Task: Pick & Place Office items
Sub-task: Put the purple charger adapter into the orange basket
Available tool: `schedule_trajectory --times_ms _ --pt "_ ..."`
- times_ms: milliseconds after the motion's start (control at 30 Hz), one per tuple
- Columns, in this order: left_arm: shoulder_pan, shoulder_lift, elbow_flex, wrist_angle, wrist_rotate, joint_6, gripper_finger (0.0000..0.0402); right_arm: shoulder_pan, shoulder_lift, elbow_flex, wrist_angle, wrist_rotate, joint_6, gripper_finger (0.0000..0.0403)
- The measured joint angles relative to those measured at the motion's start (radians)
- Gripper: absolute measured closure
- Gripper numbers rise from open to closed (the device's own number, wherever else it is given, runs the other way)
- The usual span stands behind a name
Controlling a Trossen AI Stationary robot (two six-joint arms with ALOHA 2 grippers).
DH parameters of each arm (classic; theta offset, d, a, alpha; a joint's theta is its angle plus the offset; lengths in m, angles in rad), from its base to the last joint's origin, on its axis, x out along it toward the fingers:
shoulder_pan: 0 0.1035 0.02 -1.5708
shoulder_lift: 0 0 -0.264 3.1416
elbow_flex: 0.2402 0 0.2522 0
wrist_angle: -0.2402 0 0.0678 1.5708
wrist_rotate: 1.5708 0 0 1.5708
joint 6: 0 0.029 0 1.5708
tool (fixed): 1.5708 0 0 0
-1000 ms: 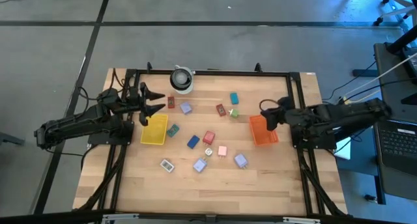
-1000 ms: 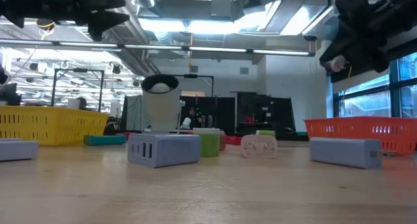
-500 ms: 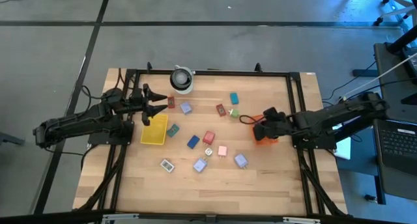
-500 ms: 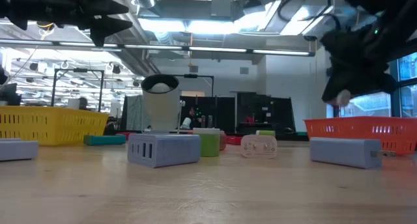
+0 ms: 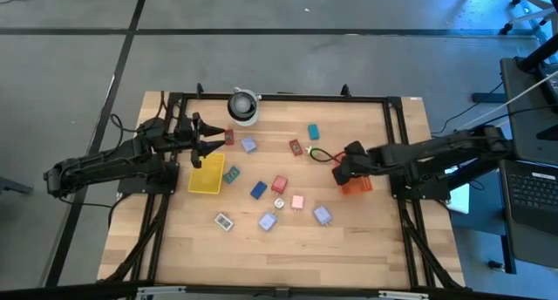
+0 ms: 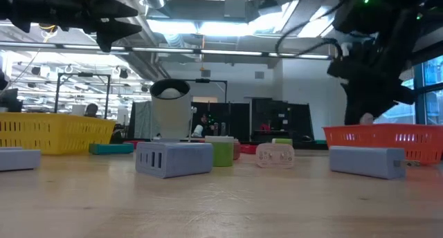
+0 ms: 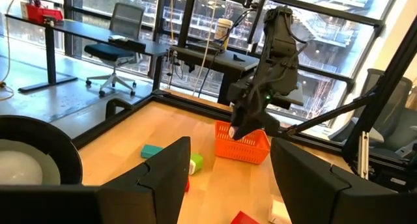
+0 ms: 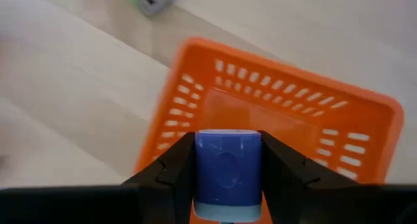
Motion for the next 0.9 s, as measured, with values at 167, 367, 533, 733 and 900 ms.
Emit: schedule_trajectory --times_ms 167,367,533,733,900 --pt "0.0 0.0 0.0 0.0 0.0 0.005 0.0192 -0.042 0.049 0.001 -0.011 -0.04 -0.029 0.0266" --pt "0.0 0.0 0.0 0.0 0.001 0.007 0.0192 -0.068 0.088 0.001 -0.006 -0.063 -0.054 0.0265" --pt "0.0 0.0 0.0 0.0 0.001 -0.002 0.0192 -0.071 0.099 0.001 0.036 -0.075 -0.058 0.0264" --pt "0.0 0.0 0.0 0.0 0.002 -0.026 0.0192 -0.071 0.099 0.001 0.051 -0.075 -0.068 0.0235" --pt "-0.001 0.0 0.0 -0.002 0.003 -0.027 0.0192 -0.071 0.099 0.001 0.072 -0.074 -0.09 0.0185"
